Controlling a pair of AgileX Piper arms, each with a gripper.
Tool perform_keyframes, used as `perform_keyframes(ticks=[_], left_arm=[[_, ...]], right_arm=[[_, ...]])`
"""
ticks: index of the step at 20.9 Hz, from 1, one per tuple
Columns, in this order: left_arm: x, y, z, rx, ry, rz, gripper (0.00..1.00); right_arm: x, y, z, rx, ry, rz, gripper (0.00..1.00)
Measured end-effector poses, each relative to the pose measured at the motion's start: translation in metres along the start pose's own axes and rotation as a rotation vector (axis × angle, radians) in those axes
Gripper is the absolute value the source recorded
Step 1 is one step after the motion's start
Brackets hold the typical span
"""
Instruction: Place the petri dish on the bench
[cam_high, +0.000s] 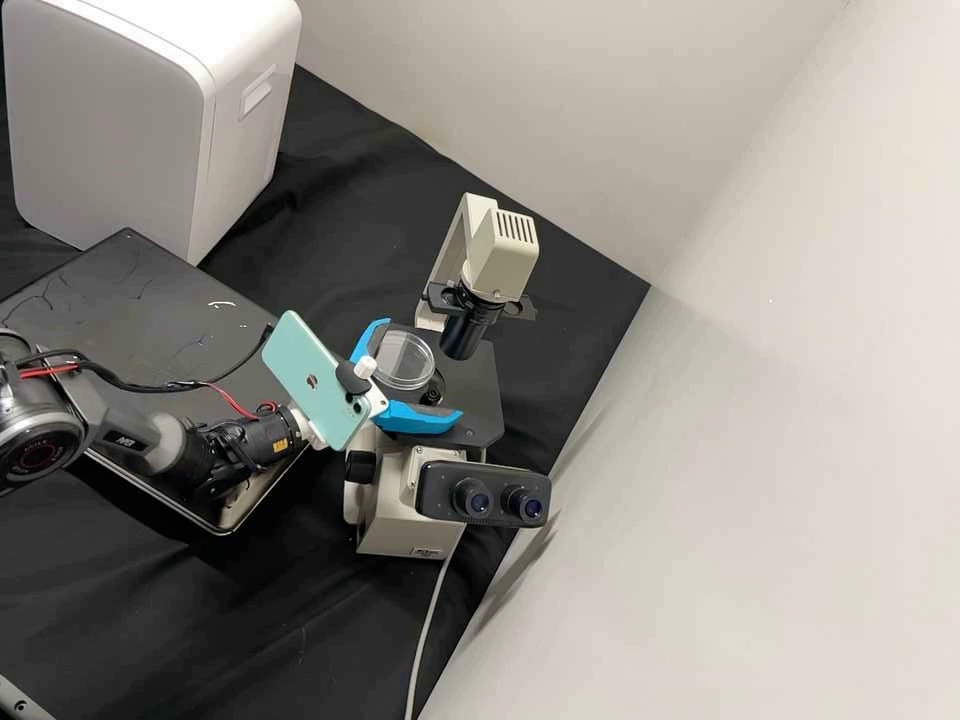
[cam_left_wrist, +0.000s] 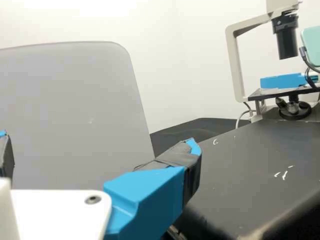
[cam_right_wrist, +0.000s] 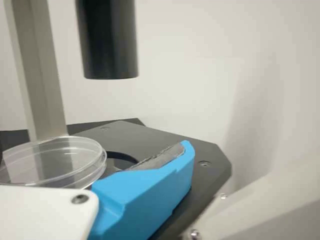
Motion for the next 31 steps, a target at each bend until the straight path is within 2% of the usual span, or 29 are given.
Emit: perform_keyframes(ticks=[3,6,12,17,21,31], left_arm=[[0.000,0.0000,0.000,0.000,0.000,0.000,1.00],[0.000,-0.0004,0.000,0.001,0.000,-0.002,1.00],[0.000,-0.0010,0.000,0.002,0.000,-0.006,1.00],[0.000,-0.0013,0.000,0.002,0.000,-0.007,1.00],[0.001,-0.0021,0.000,0.003,0.000,-0.012,1.00],[0.001,-0.0037,0.001,0.006,-0.002,-0.020,1.00]], right_arm=[[-0.001,0.004,0.005,0.000,-0.014,0.009,1.00],[-0.003,0.008,0.004,0.000,-0.014,0.019,1.00],[-0.004,0.008,0.005,0.002,-0.017,0.020,1.00],[-0.004,0.014,0.010,0.001,-0.031,0.036,1.00],[-0.003,0.018,0.012,-0.014,-0.033,0.030,1.00],[0.027,0.023,0.012,-0.006,-0.055,0.017,1.00]])
